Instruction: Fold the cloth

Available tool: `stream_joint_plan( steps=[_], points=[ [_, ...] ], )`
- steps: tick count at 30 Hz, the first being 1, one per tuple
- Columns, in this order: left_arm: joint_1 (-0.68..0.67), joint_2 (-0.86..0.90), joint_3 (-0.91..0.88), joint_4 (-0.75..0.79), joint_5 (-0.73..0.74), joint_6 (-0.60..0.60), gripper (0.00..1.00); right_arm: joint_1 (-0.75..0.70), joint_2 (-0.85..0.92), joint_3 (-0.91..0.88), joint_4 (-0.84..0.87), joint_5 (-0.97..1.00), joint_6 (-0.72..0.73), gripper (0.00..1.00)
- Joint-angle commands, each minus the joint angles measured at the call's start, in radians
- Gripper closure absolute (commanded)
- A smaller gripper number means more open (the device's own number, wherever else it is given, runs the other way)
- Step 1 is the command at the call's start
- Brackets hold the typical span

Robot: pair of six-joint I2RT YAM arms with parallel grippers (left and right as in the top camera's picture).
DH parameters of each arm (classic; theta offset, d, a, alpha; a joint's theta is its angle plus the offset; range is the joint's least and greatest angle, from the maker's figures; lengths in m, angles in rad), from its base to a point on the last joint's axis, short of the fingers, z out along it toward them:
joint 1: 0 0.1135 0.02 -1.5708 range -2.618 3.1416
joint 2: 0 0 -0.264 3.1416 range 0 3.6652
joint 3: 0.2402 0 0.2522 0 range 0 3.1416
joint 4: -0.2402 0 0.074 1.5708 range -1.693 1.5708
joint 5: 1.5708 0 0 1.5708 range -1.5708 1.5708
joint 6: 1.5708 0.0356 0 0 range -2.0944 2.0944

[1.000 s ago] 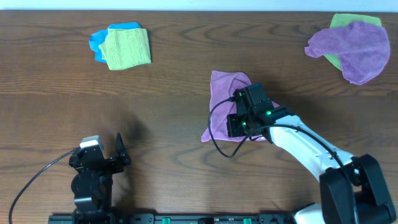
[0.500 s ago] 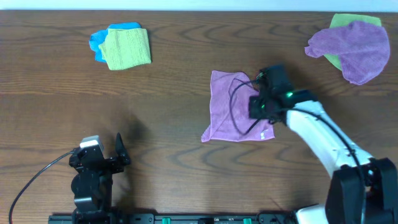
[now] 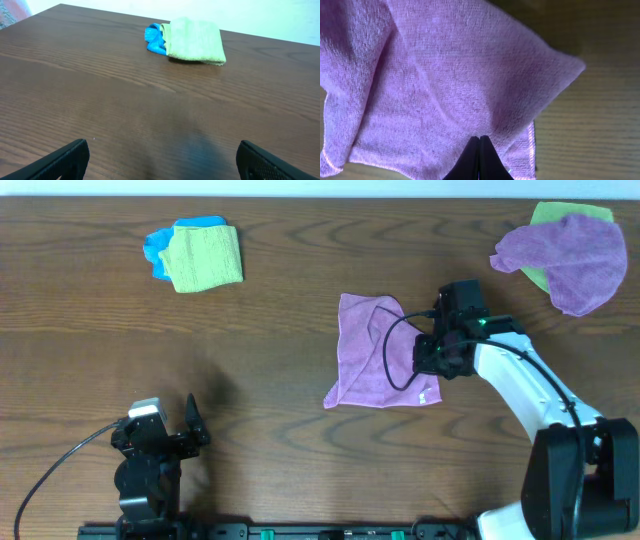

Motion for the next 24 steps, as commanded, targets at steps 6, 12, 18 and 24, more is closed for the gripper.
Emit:
stream_joint_plan(
  steps=[6,12,18,24],
  points=[
    [-0.004,-0.005,-0.021,-0.008,-0.014,0.011,0.05,0.072,0.005,0.013,-0.041,-0.056,-0.011,0.98],
    [-0.004,-0.005,-0.021,-0.008,-0.014,0.011,0.05,0.140,0.006,0.012,-0.056,-0.040,0.000,0.98],
    [-0.004,-0.005,-0.021,-0.008,-0.014,0.011,0.05,0.154,0.019,0.005,-0.103,0.052,0.007,0.99],
    [-0.004,-0.005,-0.021,-0.008,-0.014,0.011,0.05,0.153,-0.034,0.006,-0.131,0.106,0.030,0.99]
  ],
)
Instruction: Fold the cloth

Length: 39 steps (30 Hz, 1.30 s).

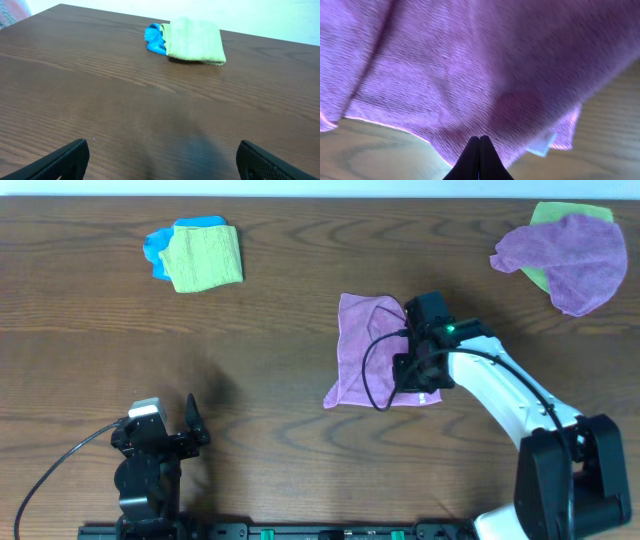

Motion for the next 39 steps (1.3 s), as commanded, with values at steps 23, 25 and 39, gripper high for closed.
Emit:
stream_joint_plan(
  steps=[23,25,39],
  points=[
    [-0.004,-0.005,-0.021,-0.008,-0.014,0.011,0.05,-0.062,-0.231,-0.340,0.245,0.072,0.050,0.99],
    [-0.004,-0.005,-0.021,-0.008,-0.014,0.011,0.05,-0.062,-0.194,-0.340,0.269,0.072,0.049,0.98],
    [-0.004,-0.005,-0.021,-0.008,-0.014,0.011,0.05,-0.166,-0.126,-0.340,0.337,0.072,0.031,0.99]
  ],
)
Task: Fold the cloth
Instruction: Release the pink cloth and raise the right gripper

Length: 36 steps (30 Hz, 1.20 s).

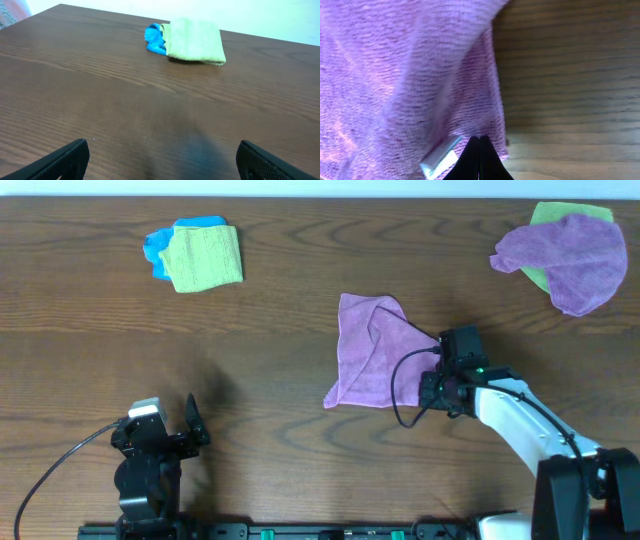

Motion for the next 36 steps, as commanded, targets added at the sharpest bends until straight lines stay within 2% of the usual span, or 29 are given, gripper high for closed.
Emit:
stream_joint_plan(
  steps=[1,15,29,36],
  points=[
    [-0.004,-0.005,-0.021,-0.008,-0.014,0.011,0.05,-0.020,0.018,-0.005,0.001,0.002,-0.001,0.99],
    [-0.004,-0.005,-0.021,-0.008,-0.014,0.011,0.05,-0.020,0.117,-0.005,0.003,-0.060,-0.033,0.99],
    [-0.004,-0.005,-0.021,-0.008,-0.014,0.011,0.05,-0.047,0.156,-0.005,-0.182,0.225,0.142,0.99],
    [-0.004,-0.005,-0.021,-0.008,-0.014,0.011,0.05,-0.077,0.156,0.001,-0.198,0.253,0.171,0.99]
  ],
)
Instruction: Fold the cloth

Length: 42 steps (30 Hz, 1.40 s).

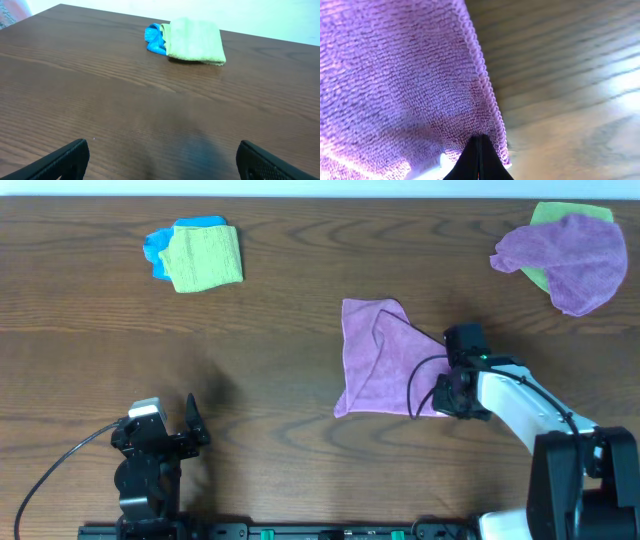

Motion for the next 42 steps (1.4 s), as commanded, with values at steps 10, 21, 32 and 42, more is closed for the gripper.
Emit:
stream_joint_plan(
  steps=[10,21,32,42],
  points=[
    [-0.004,-0.005,-0.021,-0.008,-0.014,0.011,0.05,-0.029,0.066,0.164,-0.156,-0.079,-0.022,0.97],
    [-0.004,-0.005,-0.021,-0.008,-0.014,0.011,0.05,0.026,-0.004,0.541,-0.274,-0.163,-0.136,0.98],
    [-0.004,-0.005,-0.021,-0.008,-0.014,0.011,0.05,0.175,0.234,0.621,-0.108,-0.387,-0.198,0.98],
    [-0.004,-0.005,-0.021,-0.008,-0.014,0.011,0.05,0.182,0.240,0.688,-0.166,-0.383,-0.232,0.98]
  ],
)
